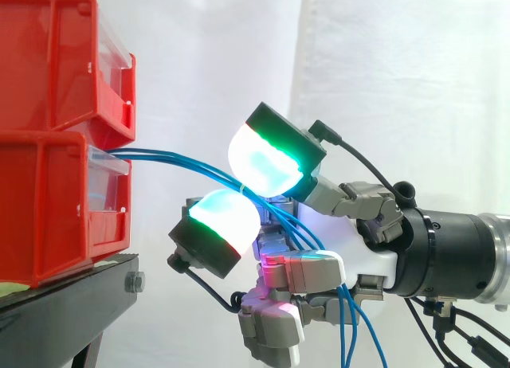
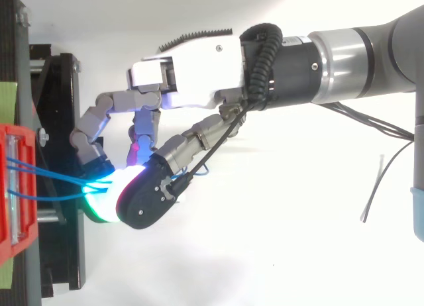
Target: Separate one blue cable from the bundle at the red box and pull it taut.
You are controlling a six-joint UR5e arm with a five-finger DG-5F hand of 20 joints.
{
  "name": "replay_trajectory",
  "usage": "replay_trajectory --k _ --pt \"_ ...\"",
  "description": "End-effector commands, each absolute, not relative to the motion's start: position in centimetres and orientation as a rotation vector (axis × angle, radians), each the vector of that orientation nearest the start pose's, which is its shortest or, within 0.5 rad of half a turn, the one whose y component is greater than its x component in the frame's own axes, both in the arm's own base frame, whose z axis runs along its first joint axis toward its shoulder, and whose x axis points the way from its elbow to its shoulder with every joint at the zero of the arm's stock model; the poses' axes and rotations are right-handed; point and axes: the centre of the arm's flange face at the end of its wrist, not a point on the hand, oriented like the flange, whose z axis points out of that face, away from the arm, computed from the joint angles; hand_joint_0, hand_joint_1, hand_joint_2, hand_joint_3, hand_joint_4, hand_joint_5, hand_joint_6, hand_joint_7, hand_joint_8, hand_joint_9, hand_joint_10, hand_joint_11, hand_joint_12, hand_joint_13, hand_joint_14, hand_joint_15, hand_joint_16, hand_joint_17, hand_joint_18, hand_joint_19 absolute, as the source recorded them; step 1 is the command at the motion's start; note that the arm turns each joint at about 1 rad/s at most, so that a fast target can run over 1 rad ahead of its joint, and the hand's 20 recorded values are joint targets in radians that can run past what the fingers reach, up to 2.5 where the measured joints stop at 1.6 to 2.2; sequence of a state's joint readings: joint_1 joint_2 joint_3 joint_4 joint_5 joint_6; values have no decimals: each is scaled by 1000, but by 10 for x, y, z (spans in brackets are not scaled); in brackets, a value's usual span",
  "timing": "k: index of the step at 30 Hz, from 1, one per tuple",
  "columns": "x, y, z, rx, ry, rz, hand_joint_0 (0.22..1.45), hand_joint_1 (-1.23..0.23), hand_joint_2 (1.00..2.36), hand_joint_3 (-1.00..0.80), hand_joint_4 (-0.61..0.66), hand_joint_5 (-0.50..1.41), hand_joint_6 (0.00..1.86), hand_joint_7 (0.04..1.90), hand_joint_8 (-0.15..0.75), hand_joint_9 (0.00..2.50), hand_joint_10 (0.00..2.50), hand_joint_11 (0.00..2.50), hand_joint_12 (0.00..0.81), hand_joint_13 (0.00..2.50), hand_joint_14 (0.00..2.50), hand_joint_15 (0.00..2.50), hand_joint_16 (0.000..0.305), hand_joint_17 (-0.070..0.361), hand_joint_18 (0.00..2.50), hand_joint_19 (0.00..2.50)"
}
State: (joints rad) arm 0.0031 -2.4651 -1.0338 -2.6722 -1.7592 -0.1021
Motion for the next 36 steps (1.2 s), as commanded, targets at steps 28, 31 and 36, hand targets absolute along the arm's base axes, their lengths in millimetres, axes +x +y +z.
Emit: replay_trajectory --k 28,31,36 --pt "804 -128 203 922 1319 1286 448 -680 1000 -500 100 -170 759 991 309 1206 24 1025 421 1024 28 877 61 138 895 942" --pt "804 -127 203 924 1319 1285 446 -699 1000 -500 101 -172 758 982 304 1178 25 1033 418 995 29 861 61 137 874 935" --pt "803 -128 202 928 1324 1284 487 -670 1000 -500 89 -169 750 1012 292 1176 26 1022 403 981 29 860 57 127 845 947"
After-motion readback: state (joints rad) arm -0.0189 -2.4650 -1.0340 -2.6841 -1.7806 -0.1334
